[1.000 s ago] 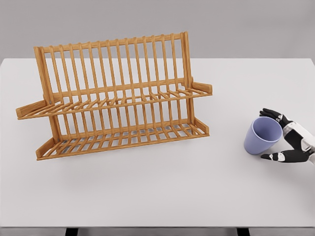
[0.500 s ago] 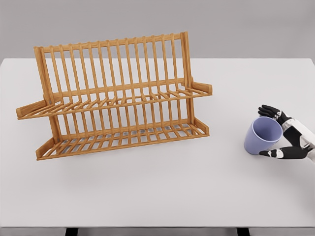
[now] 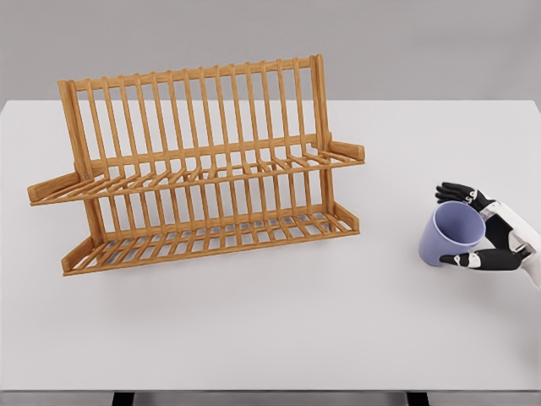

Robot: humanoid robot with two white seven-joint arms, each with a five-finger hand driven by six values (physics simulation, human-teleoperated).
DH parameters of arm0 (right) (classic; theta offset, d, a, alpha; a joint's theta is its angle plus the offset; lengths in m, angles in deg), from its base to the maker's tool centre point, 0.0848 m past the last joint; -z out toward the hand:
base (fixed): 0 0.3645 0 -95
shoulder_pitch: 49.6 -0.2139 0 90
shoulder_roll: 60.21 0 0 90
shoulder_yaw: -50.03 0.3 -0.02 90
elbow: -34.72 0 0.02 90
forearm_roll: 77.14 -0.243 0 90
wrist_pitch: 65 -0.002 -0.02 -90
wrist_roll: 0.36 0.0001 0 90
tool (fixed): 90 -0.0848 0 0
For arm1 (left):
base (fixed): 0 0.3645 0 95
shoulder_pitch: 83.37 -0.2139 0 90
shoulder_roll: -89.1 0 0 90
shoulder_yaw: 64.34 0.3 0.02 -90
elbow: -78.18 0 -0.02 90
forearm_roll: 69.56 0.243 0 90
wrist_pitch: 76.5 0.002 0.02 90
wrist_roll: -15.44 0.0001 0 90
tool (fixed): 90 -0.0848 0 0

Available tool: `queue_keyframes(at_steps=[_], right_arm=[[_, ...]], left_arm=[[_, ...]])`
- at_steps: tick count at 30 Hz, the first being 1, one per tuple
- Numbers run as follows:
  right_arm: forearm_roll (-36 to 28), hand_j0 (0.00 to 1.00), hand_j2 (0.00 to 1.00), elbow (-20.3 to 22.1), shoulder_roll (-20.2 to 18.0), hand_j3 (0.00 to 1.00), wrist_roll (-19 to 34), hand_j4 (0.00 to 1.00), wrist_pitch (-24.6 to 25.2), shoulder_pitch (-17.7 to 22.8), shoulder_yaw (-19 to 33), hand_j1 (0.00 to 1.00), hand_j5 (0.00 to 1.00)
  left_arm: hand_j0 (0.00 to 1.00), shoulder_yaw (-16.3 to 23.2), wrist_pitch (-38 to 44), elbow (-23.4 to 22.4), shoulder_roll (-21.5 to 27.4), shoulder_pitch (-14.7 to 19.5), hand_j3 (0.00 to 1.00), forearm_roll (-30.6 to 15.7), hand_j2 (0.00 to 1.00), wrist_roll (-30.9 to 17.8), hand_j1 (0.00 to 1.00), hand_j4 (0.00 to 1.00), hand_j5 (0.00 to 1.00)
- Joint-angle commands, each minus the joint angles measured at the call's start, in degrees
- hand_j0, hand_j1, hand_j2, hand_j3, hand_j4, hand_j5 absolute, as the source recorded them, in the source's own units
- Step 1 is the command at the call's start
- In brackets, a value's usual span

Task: Right arm put cup on second shelf

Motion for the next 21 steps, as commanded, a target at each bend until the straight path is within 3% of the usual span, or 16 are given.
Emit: queue_keyframes(at_steps=[1, 6, 21], right_arm=[[0.7, 0.77, 0.77, 0.0, -0.1, 0.77, 0.2, 0.77, -0.3, 0.0, -0.2, 0.77, 0.77], [0.8, 0.65, 0.65, 0.1, -0.2, 0.65, 0.2, 0.65, -0.3, -0.1, -0.1, 0.65, 0.65], [0.6, 0.62, 0.62, 3.4, -0.6, 0.62, 0.2, 0.62, -0.3, -2.1, 0.7, 0.62, 0.62]], left_arm=[[1.00, 0.0, 0.0, 0.1, 0.0, 0.0, 1.00, 0.0, 1.00, 0.0, 1.00, 1.00, 1.00], [1.00, 0.0, 0.0, 0.0, 0.0, 0.0, 1.00, 0.0, 1.00, 0.0, 1.00, 1.00, 1.00], [1.00, 0.0, 0.0, 0.0, 0.0, 0.0, 1.00, 0.0, 1.00, 0.0, 1.00, 1.00, 1.00]])
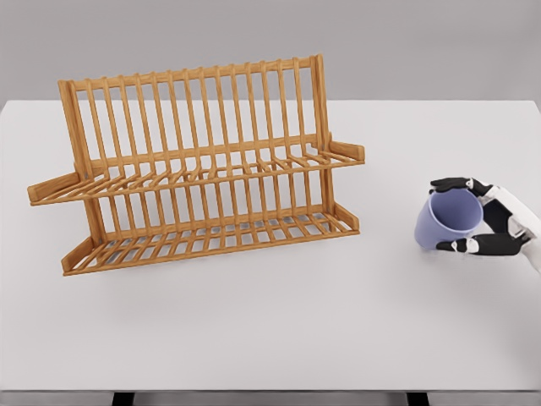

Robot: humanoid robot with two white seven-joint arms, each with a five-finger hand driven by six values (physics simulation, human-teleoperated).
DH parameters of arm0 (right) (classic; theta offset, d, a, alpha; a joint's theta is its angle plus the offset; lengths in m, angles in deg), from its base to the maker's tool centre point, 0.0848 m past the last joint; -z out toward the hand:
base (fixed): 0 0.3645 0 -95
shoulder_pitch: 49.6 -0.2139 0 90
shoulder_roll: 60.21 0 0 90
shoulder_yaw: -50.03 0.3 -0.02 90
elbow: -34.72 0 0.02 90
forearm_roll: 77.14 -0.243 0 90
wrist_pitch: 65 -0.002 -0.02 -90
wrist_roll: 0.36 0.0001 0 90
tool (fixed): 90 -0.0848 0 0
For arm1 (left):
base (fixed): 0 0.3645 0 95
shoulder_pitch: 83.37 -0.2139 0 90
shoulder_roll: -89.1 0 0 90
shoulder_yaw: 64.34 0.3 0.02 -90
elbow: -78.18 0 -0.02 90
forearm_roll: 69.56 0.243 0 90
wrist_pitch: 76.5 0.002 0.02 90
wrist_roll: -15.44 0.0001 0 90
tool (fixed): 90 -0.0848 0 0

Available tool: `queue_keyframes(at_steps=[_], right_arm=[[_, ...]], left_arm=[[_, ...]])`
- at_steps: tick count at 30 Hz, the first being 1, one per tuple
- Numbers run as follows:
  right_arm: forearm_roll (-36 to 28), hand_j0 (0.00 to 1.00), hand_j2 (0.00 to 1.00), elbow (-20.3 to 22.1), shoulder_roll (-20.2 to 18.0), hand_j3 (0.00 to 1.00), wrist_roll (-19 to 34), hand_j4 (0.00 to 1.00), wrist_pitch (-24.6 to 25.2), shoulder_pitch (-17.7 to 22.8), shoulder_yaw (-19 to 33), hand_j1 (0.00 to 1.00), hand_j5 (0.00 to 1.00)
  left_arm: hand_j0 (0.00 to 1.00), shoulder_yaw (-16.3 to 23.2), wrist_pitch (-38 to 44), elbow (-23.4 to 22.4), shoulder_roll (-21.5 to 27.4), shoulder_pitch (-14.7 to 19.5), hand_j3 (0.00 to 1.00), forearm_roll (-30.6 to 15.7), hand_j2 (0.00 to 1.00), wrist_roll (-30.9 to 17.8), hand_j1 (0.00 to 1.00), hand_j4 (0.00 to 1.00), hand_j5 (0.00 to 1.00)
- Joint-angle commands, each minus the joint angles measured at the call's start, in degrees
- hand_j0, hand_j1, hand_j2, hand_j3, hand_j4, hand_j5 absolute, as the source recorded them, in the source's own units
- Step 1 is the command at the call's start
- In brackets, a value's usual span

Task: Right arm put cup on second shelf

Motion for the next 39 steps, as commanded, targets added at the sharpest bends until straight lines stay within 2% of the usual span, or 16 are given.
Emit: queue_keyframes(at_steps=[1, 10, 16, 39], right_arm=[[-0.4, 0.62, 0.62, 0.7, -0.2, 0.62, -0.1, 0.62, 0.0, 0.0, 0.2, 0.62, 0.62], [-0.3, 0.62, 0.62, 1.8, -0.2, 0.62, -0.1, 0.62, 0.0, -4.1, 0.1, 0.62, 0.62], [0.1, 0.62, 0.62, 2.9, -0.2, 0.62, -0.1, 0.62, 0.0, -4.8, 0.2, 0.62, 0.62], [1.9, 0.62, 0.62, 4.4, 0.4, 0.62, -0.1, 0.62, 0.0, -12.4, 0.0, 0.62, 0.62]], left_arm=[[1.00, 0.0, 0.0, 0.0, 0.0, 0.0, 1.00, 0.0, 1.00, 0.0, 1.00, 1.00, 1.00], [1.00, 0.0, 0.0, 0.0, 0.0, 0.0, 1.00, 0.0, 1.00, 0.0, 1.00, 1.00, 1.00], [1.00, 0.0, 0.0, 0.0, 0.0, 0.0, 1.00, 0.0, 1.00, 0.0, 1.00, 1.00, 1.00], [1.00, 0.0, 0.0, 0.0, 0.0, 0.0, 1.00, 0.0, 1.00, 0.0, 1.00, 1.00, 1.00]])
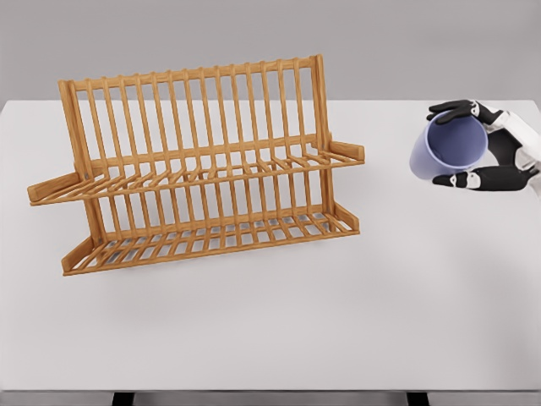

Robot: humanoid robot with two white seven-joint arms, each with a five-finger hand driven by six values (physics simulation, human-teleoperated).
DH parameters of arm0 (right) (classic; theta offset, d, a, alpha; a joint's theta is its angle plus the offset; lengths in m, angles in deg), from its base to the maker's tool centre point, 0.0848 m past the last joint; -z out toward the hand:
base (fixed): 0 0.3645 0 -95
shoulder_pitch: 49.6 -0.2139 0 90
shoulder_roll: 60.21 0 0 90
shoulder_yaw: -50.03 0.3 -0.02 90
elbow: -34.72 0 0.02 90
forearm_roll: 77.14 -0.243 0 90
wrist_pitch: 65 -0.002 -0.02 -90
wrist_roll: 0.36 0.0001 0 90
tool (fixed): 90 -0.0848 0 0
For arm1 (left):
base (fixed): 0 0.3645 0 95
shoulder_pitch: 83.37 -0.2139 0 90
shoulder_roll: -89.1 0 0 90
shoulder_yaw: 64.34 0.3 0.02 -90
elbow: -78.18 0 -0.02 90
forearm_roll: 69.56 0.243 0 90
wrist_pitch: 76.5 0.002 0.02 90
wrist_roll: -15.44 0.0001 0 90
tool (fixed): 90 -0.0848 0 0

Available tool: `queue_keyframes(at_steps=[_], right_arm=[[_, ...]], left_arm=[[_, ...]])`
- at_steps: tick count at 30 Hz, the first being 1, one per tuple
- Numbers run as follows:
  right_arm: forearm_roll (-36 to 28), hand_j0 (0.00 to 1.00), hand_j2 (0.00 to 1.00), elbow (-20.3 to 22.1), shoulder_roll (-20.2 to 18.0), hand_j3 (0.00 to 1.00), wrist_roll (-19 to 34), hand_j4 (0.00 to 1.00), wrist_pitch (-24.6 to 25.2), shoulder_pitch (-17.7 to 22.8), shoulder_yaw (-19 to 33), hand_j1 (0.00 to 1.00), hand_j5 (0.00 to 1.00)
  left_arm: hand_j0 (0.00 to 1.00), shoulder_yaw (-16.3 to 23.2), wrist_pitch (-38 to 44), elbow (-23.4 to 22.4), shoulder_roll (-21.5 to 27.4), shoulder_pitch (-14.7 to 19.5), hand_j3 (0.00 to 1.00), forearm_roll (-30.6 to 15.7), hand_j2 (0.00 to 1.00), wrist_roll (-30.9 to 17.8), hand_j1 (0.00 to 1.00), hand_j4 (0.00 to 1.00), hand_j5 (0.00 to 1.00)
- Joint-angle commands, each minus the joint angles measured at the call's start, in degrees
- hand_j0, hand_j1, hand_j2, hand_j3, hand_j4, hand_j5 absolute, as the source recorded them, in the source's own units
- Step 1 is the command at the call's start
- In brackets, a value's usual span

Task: Right arm put cup on second shelf

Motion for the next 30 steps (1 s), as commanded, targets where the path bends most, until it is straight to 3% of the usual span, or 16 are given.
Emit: queue_keyframes(at_steps=[1, 9, 30], right_arm=[[-0.2, 0.62, 0.62, 0.4, 0.0, 0.62, -0.1, 0.62, 0.1, 0.0, 0.0, 0.62, 0.62], [0.9, 0.62, 0.62, 2.1, 0.8, 0.62, -0.1, 0.62, 0.1, -2.7, -0.3, 0.62, 0.62], [6.8, 0.62, 0.62, 2.1, 10.1, 0.62, -0.1, 0.62, 0.1, -10.7, -2.5, 0.62, 0.62]], left_arm=[[1.00, 0.0, 0.0, 0.0, 0.0, 0.0, 1.00, 0.0, 1.00, 0.0, 1.00, 1.00, 1.00], [1.00, 0.0, 0.0, 0.0, 0.0, 0.0, 1.00, 0.0, 1.00, 0.0, 1.00, 1.00, 1.00], [1.00, 0.0, 0.0, 0.0, 0.0, 0.0, 1.00, 0.0, 1.00, 0.0, 1.00, 1.00, 1.00]])
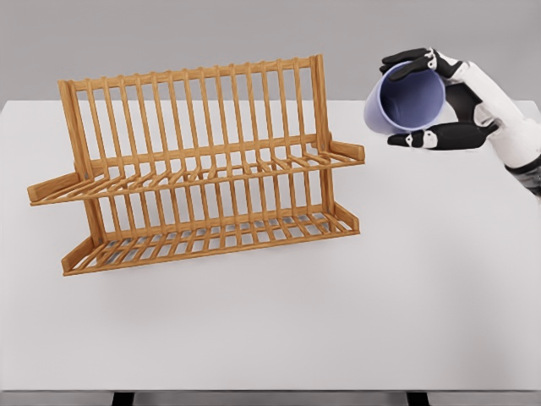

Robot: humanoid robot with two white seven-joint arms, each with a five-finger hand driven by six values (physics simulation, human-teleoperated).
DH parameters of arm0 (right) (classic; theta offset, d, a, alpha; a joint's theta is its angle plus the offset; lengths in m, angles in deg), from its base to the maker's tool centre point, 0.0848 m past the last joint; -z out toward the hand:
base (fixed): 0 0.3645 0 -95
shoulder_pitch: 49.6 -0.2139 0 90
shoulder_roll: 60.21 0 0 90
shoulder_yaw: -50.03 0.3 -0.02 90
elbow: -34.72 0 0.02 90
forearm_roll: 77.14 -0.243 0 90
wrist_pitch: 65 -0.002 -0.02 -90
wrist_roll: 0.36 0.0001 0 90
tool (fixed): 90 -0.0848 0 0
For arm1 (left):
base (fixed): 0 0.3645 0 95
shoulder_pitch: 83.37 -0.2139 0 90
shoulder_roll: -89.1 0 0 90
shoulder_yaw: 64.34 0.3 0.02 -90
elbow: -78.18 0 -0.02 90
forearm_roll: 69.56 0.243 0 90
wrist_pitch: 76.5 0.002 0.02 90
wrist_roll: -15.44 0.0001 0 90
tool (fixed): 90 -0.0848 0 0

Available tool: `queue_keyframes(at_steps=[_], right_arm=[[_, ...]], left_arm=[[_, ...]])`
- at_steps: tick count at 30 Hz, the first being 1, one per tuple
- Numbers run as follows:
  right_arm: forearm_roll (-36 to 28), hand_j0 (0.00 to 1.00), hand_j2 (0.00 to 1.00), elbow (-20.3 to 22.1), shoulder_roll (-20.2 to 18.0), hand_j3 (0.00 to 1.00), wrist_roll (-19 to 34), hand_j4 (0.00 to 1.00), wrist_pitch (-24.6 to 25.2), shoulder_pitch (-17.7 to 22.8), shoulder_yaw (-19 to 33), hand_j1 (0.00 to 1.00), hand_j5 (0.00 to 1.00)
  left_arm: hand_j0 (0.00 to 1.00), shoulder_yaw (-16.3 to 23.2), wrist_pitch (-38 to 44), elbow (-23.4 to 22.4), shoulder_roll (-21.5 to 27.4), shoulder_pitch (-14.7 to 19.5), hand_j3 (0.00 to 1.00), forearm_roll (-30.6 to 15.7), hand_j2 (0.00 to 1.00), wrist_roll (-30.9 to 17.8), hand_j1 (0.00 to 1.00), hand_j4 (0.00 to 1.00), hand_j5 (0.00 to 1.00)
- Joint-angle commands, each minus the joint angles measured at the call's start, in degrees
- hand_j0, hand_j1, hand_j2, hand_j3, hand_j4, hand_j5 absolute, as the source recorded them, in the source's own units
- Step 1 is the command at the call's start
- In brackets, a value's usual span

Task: Right arm put cup on second shelf

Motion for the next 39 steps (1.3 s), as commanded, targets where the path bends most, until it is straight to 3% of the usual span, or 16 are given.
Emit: queue_keyframes(at_steps=[1, 17, 26, 39], right_arm=[[1.1, 0.62, 0.62, 0.0, 1.8, 0.62, 0.0, 0.62, 0.1, 0.0, -0.5, 0.62, 0.62], [6.3, 0.62, 0.62, -0.3, 11.2, 0.62, 0.0, 0.62, 0.1, -5.3, -6.0, 0.62, 0.62], [7.9, 0.62, 0.62, -0.7, 12.6, 0.62, 0.0, 0.62, 0.1, -5.3, -8.4, 0.62, 0.62], [8.9, 0.64, 0.64, -5.1, 13.6, 0.64, 0.0, 0.64, 0.1, -5.1, -10.5, 0.64, 0.64]], left_arm=[[1.00, 0.1, 0.0, 0.0, 0.0, 0.0, 1.00, 0.0, 1.00, 0.0, 1.00, 1.00, 1.00], [1.00, 0.0, 0.0, 0.0, 0.0, 0.0, 1.00, 0.0, 1.00, 0.0, 1.00, 1.00, 1.00], [1.00, 0.0, 0.0, 0.0, 0.0, 0.0, 1.00, 0.0, 1.00, 0.0, 1.00, 1.00, 1.00], [1.00, 0.0, 0.0, 0.0, 0.0, 0.0, 1.00, 0.0, 1.00, 0.0, 1.00, 1.00, 1.00]])
